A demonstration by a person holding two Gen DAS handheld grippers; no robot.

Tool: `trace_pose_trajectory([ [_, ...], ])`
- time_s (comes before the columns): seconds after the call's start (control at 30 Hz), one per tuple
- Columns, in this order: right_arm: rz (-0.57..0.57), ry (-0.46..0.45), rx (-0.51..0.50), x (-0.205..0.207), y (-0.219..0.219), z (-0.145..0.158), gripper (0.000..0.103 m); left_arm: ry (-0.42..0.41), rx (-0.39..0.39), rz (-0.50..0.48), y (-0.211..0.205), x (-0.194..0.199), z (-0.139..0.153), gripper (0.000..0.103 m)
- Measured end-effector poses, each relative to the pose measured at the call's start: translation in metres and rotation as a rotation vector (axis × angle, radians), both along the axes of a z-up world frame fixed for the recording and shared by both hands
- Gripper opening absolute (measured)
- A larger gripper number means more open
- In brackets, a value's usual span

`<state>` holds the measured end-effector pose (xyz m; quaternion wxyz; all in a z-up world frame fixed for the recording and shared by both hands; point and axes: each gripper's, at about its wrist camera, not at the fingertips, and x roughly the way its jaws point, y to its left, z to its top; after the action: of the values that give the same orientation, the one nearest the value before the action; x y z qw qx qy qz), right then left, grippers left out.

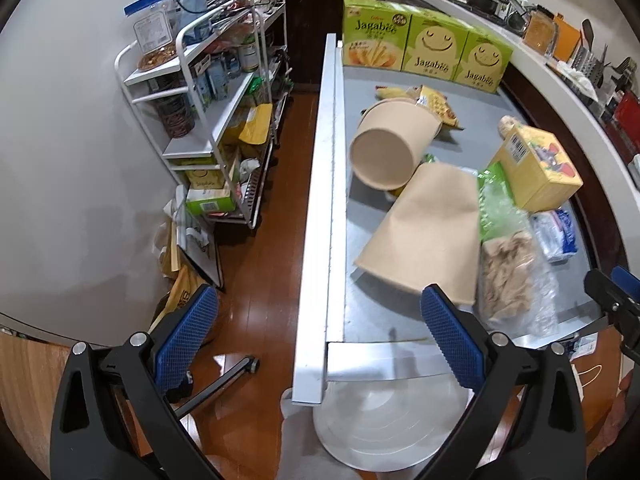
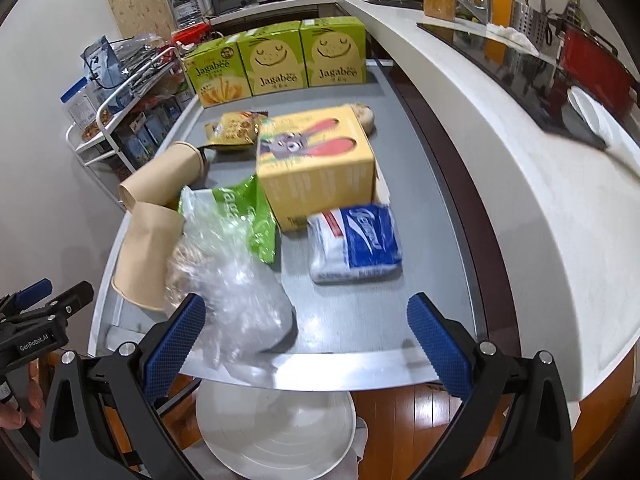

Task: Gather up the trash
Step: 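Move both tools toward the tan paper cup and yellow rabbit box, then grasp the tan paper cup with left tool while right tool grasps the yellow rabbit box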

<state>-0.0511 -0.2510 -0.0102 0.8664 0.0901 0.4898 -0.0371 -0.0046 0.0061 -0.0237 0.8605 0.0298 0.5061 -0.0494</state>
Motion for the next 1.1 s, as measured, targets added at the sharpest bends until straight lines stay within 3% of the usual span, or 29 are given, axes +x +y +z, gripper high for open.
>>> trace_pose_trajectory([
  [0.5, -0.032, -0.02, 0.005, -0.003, -0.011, 0.009, 0.099, 0.007, -0.013, -0.026, -0.004, -0.004, -0.004, 0.102],
  [0.83, -0.002, -0.044, -0.015, 0.019, -0.013, 0.028, 0.099, -0.019, -0.046, -0.169, -0.03, 0.005, 0.008, 0.102],
  [1.1, 0.016, -0.007, -0.101, 0.068, -0.005, 0.029, 0.099, 0.014, -0.052, -0.248, -0.049, 0.024, 0.002, 0.102],
])
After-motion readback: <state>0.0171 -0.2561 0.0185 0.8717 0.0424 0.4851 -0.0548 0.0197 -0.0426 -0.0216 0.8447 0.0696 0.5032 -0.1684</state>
